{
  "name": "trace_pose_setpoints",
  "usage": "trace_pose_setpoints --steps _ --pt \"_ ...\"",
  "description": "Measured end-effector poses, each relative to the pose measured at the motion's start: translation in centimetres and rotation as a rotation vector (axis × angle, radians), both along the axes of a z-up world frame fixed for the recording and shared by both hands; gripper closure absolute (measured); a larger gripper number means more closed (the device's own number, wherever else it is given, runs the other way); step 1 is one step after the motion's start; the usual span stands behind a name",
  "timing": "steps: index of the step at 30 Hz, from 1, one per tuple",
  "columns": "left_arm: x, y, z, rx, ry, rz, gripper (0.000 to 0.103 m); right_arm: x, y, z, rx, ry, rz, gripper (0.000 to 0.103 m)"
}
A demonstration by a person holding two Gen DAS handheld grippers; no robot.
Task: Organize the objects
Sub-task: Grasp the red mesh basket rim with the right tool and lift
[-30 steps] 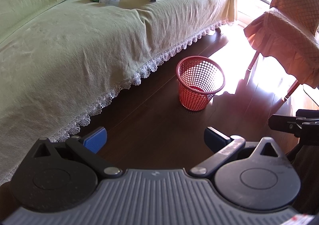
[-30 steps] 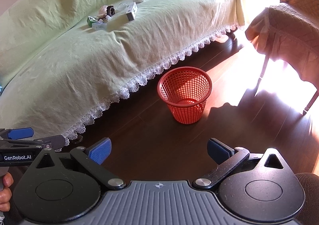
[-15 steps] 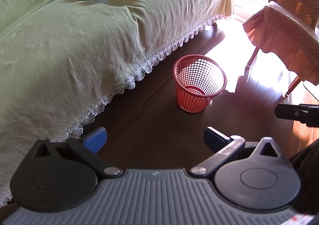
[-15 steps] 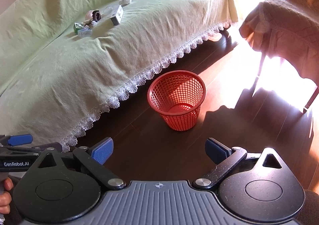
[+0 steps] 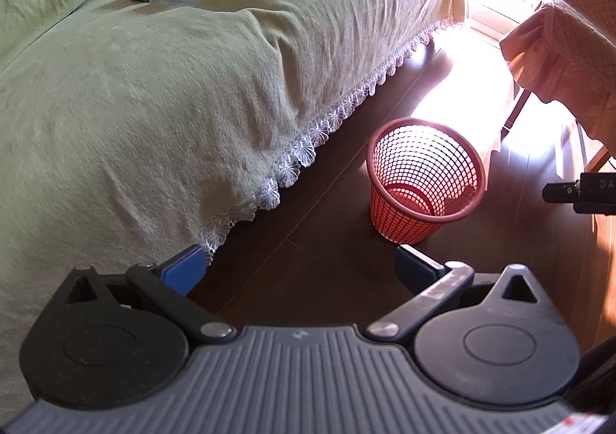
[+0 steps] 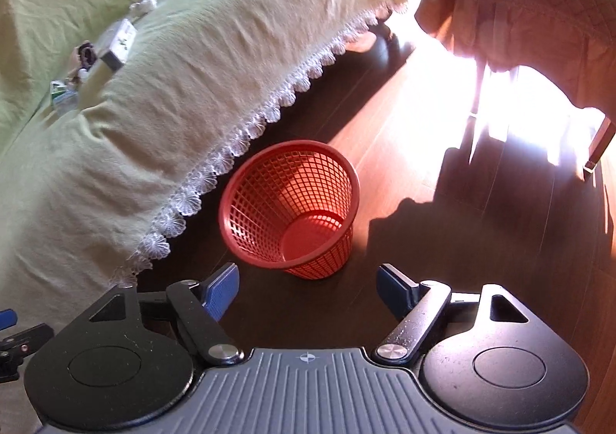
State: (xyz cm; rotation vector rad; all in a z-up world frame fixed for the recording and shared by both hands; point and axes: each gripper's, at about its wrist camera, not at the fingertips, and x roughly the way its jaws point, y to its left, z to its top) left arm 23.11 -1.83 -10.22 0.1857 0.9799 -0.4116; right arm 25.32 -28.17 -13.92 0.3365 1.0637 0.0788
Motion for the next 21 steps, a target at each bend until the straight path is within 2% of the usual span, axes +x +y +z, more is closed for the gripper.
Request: trace_pose_setpoints --steps 3,5,8,10,15,18,19,21 --pt "2.8 0.0 -1.5 0.0 -0.011 0.016 0.001 2.6 -1.2 -4.0 0.074 0.05 -0.064 0.034" --pt "4.3 0.3 -2.8 -0.005 0.004 0.035 0.001 4.2 -2.0 -6.7 0.114 0.084 -0.103 0.046" --pt "6.5 0.4 -4.7 -0.007 0.068 0.064 0.001 6.2 -2.8 -10.3 0.155 0.122 -0.162 0.052" --pt "7.7 0.1 -5.4 -0.015 0.076 0.049 0.001 7.4 -3.0 -12.2 0.161 0.13 -0.183 0.055" --pt "10.0 -1.1 -7.1 0.012 0.063 0.002 0.001 10.1 -3.3 -15.8 0.167 0.16 -0.221 0.064" --pt "11.4 -1.6 -8.7 0.018 0.104 0.014 0.001 11.2 -3.2 -17.3 0.175 0.194 -0.246 0.08" --pt "11.7 -1.7 -9.1 0.016 0.117 0.017 0.001 11.4 -3.2 -17.4 0.178 0.199 -0.261 0.092" --pt "12.2 -2.1 -9.7 0.008 0.127 0.019 0.002 11.9 -3.4 -17.3 0.191 0.212 -0.3 0.094"
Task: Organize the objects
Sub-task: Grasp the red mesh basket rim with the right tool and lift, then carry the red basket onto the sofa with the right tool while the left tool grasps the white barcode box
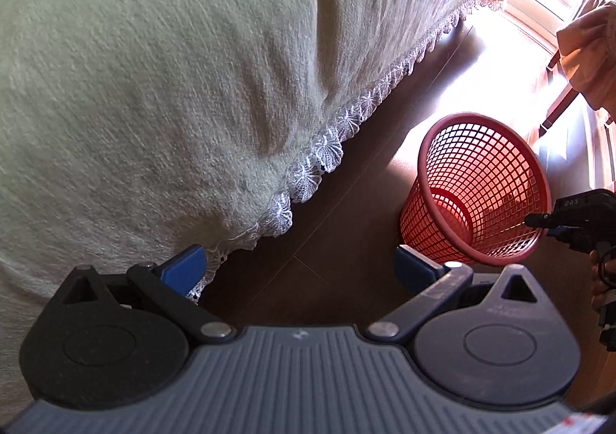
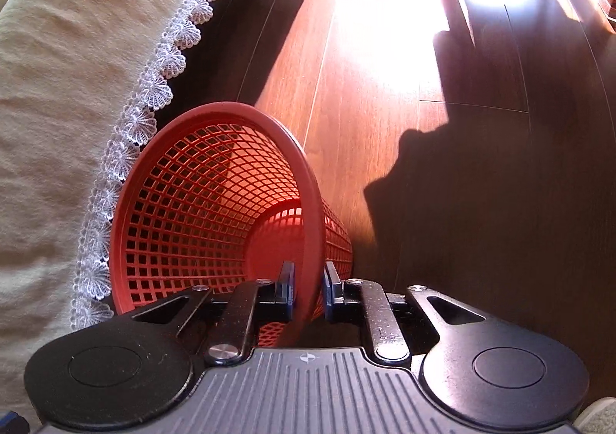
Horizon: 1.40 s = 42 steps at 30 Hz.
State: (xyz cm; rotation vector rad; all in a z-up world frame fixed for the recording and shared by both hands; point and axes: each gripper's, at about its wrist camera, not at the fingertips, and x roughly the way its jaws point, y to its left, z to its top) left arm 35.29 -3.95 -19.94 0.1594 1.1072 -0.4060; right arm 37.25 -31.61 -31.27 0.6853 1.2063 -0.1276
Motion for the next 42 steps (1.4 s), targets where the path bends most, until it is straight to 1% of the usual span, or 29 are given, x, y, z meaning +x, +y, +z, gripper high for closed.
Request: trace_pose_setpoints --steps 3,4,6,8,10,12,16,17,20,23,24,27,31,34,37,42 --pt "0.0 -0.6 -0.3 0.026 0.007 0.009 0.006 0.8 -0.3 1.2 0.013 0.023 -0.048 0.096" --pt "0.0 -0.7 -0.1 0.036 0.01 0.018 0.007 1.2 -0.3 2.0 -0.001 0.034 -0.05 0.096" --pt "-0.1 -1.0 1.3 0.053 0.008 0.049 0.008 1.7 -0.5 3.9 -0.028 0.059 -0.055 0.096" --pt "0.1 -1.2 3.4 0.053 0.011 0.067 0.008 2.0 -1.2 6.3 -0.028 0.072 -0.066 0.096" --pt "0.4 -1.4 6.4 0.039 0.017 0.084 0.008 2.2 -2.3 9.7 -0.001 0.08 -0.091 0.096" --pt "0.7 -1.9 10.1 0.03 0.016 0.088 0.008 2.4 -3.4 13.6 0.026 0.083 -0.111 0.096" --pt "1.4 -2.8 18.1 0.054 -0.008 0.114 0.008 4.0 -5.5 23.5 0.066 0.062 -0.089 0.096" --pt "1.7 -3.2 20.3 0.059 -0.015 0.136 0.008 4.7 -6.0 26.0 0.078 0.057 -0.079 0.096" --pt "2.5 -4.1 25.8 0.074 -0.036 0.201 0.007 7.2 -6.8 32.6 0.115 0.039 -0.044 0.096" --pt "3.8 -4.9 29.4 0.054 -0.055 0.245 0.007 10.4 -6.6 37.9 0.125 -0.001 0.012 0.096" --pt "4.3 -5.0 30.0 0.04 -0.057 0.255 0.007 11.4 -6.5 39.3 0.129 -0.02 0.025 0.096" --pt "6.4 -5.8 31.5 0.026 -0.066 0.251 0.007 14.4 -5.7 42.3 0.135 -0.056 0.033 0.096" --pt "10.5 -6.4 31.5 0.009 -0.085 0.186 0.007 17.8 -3.9 44.2 0.128 -0.073 0.023 0.096" --pt "14.0 -6.3 30.4 -0.011 -0.073 0.14 0.009 19.9 -2.0 44.8 0.119 -0.068 0.003 0.096" --pt "17.6 -6.2 29.1 -0.009 -0.043 0.111 0.009 21.9 0.2 44.8 0.107 -0.051 -0.011 0.096" --pt "21.0 -6.4 27.4 -0.007 -0.023 0.065 0.014 24.7 3.0 43.7 0.09 -0.035 -0.017 0.096"
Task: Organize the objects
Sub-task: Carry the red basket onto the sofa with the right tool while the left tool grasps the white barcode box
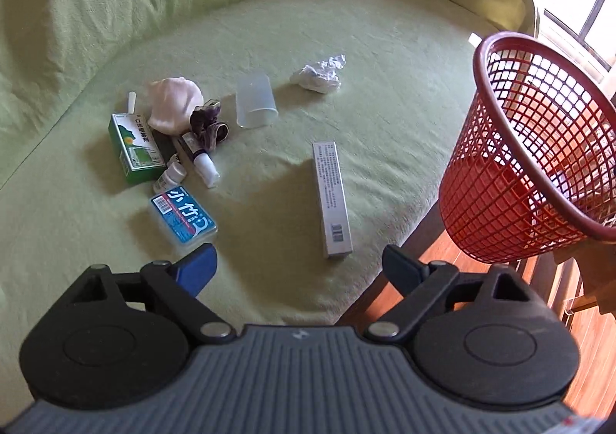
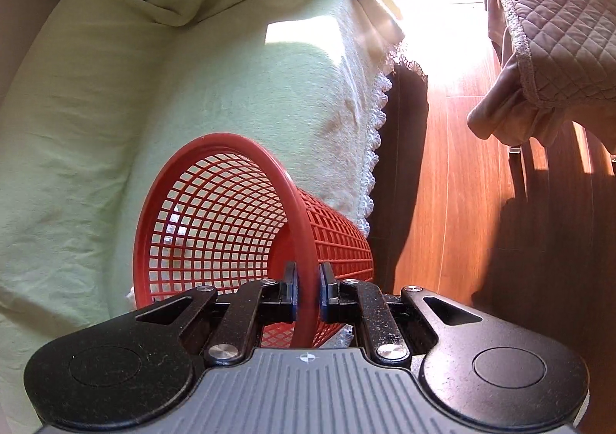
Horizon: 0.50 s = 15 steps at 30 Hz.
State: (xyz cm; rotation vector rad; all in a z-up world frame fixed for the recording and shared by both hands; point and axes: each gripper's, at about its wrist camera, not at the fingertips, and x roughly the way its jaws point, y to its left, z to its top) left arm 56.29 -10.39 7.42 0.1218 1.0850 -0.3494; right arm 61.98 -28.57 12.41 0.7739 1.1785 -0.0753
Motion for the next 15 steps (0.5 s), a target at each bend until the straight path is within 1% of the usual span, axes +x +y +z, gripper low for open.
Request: trace_pose_setpoints --steps 4,6,10,15 --pt "1.9 -0.5 -1.7 -0.004 0.035 0.013 0.02 2.2 1.3 -1.0 0.0 0.008 0.008 0.096" --pt "2.6 -1.0 -2.4 -0.007 0.044 0.019 0.021 3.3 1.7 -1.3 -0.002 0.008 0.023 0.096" --pt "4.1 -2.2 -4.0 -0.018 0.066 0.039 0.03 5.8 2.2 -2.3 -0.007 0.013 0.062 0.096" --pt "5.7 -3.7 -5.9 -0.02 0.091 0.089 0.032 9.2 2.5 -2.9 -0.019 0.011 0.121 0.096"
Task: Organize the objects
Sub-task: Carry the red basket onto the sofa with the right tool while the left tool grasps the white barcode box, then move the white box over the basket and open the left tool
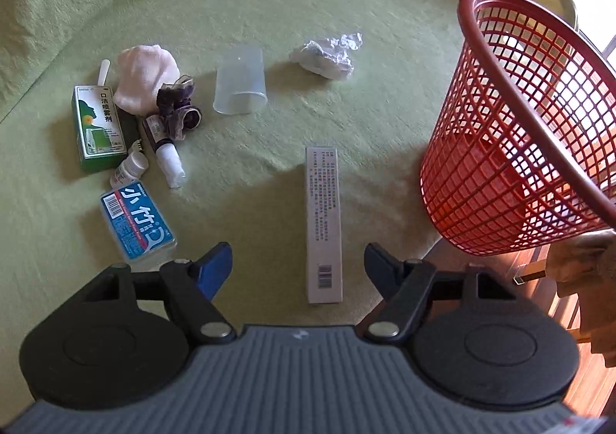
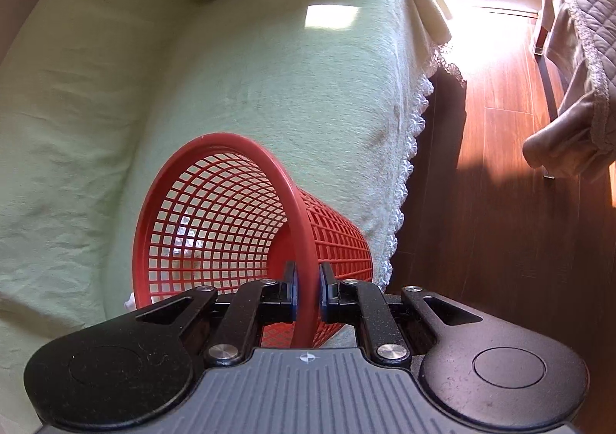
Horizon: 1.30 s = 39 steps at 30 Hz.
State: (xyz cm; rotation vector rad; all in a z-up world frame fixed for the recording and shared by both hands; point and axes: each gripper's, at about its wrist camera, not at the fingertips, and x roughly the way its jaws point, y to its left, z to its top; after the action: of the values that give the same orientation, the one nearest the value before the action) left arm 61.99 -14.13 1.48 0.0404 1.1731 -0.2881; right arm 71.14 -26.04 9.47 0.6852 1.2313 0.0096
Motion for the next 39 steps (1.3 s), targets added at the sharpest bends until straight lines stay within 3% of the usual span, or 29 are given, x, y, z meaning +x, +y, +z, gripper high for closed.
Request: trace_pose_setpoints --steps 9,12,16,19,22,28,33,39 --pt "1.2 -2.1 -3.8 0.044 0.064 0.025 0.041 3.8 -1.4 0.3 0.017 -0.02 0.026 0.096" --pt "1.6 -2.7 -4.8 0.046 0.079 0.021 0.05 3.9 -1.6 0.4 0.03 -0.023 0.029 0.096" --pt "2.2 -3.1 -5.6 0.06 0.091 0.013 0.08 4.7 -1.6 0.3 0.045 -0.037 0.045 0.096" --pt "2.4 -3.0 -5.1 0.057 0.086 0.011 0.082 5.2 -1.4 0.0 0.063 -0.03 0.05 0.096" --pt "2.4 -2.6 -3.2 0.079 0.067 0.009 0.082 5.4 -1.2 -0.2 0.067 -0.033 0.058 0.096" --pt "2.8 -0.7 4.2 0.078 0.07 0.057 0.082 5.6 -0.6 -0.3 0.043 -0.038 0.07 0.096" --pt "3.0 -0.3 11.5 0.061 -0.062 0.064 0.082 5.5 0.4 0.2 0.003 -0.05 0.108 0.096" --pt "3.4 -1.0 17.7 0.02 -0.186 0.057 0.082 5.7 1.1 0.2 -0.021 -0.051 0.136 0.096"
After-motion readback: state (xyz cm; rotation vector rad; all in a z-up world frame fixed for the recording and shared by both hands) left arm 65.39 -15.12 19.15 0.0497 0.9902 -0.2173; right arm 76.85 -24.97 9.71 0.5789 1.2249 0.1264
